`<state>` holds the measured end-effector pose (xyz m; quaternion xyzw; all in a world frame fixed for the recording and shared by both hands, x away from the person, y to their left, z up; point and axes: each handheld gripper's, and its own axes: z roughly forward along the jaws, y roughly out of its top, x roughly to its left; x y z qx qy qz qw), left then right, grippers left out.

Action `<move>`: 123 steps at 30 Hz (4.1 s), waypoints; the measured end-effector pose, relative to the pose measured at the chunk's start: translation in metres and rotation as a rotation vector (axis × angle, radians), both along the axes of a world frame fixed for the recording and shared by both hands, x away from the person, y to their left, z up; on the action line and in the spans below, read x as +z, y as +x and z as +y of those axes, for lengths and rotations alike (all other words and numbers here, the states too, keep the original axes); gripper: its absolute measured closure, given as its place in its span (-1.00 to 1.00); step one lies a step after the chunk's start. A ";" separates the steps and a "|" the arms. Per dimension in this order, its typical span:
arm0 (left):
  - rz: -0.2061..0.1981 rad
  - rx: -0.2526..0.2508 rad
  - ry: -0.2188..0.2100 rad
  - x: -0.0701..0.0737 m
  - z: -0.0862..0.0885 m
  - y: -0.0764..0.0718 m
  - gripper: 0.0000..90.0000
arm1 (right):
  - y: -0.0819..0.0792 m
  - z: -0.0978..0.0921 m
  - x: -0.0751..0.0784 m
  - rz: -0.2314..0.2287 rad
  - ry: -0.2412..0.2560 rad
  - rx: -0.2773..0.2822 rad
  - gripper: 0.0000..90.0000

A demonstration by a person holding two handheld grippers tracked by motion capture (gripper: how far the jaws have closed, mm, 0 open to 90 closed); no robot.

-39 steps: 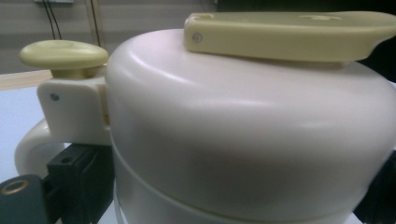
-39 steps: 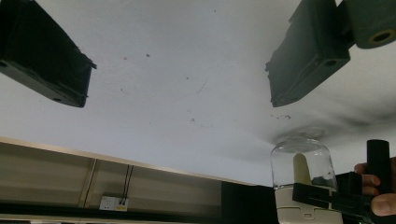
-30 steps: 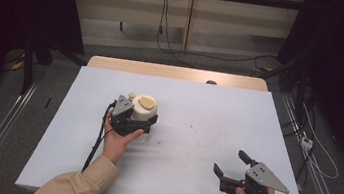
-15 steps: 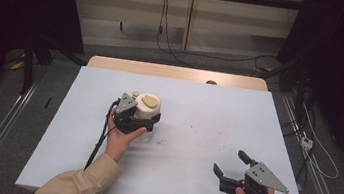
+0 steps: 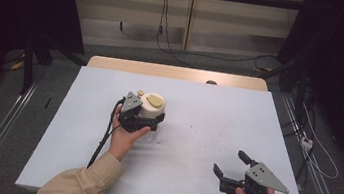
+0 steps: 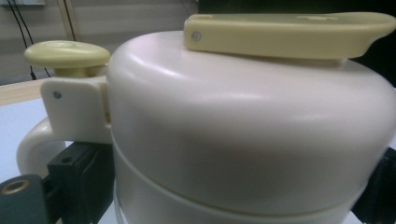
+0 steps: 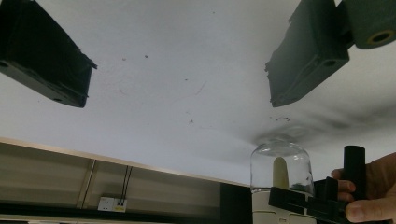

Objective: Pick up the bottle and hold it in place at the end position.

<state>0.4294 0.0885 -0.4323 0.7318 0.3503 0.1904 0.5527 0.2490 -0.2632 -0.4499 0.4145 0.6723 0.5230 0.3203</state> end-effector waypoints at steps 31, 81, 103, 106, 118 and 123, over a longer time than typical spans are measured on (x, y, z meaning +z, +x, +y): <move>0.015 -0.013 -0.008 -0.003 -0.017 0.014 -0.87 | -0.001 -0.001 -0.001 0.003 0.004 0.000 -0.88; 0.026 -0.051 -0.017 -0.002 -0.047 0.025 -0.86 | 0.000 0.000 -0.002 0.005 -0.002 -0.002 -0.88; 0.028 -0.055 -0.012 -0.008 -0.064 0.029 -0.86 | -0.001 -0.002 -0.002 0.005 0.002 -0.003 -0.88; 0.026 -0.056 -0.012 -0.009 -0.064 0.029 -0.86 | -0.001 -0.002 -0.001 0.003 0.002 -0.002 -0.88; 0.023 -0.061 -0.008 -0.008 -0.066 0.030 -0.86 | -0.001 -0.002 -0.001 0.002 0.002 -0.002 -0.88; 0.025 -0.056 -0.015 -0.009 -0.068 0.031 -0.86 | -0.001 -0.002 -0.001 0.003 0.002 -0.003 -0.88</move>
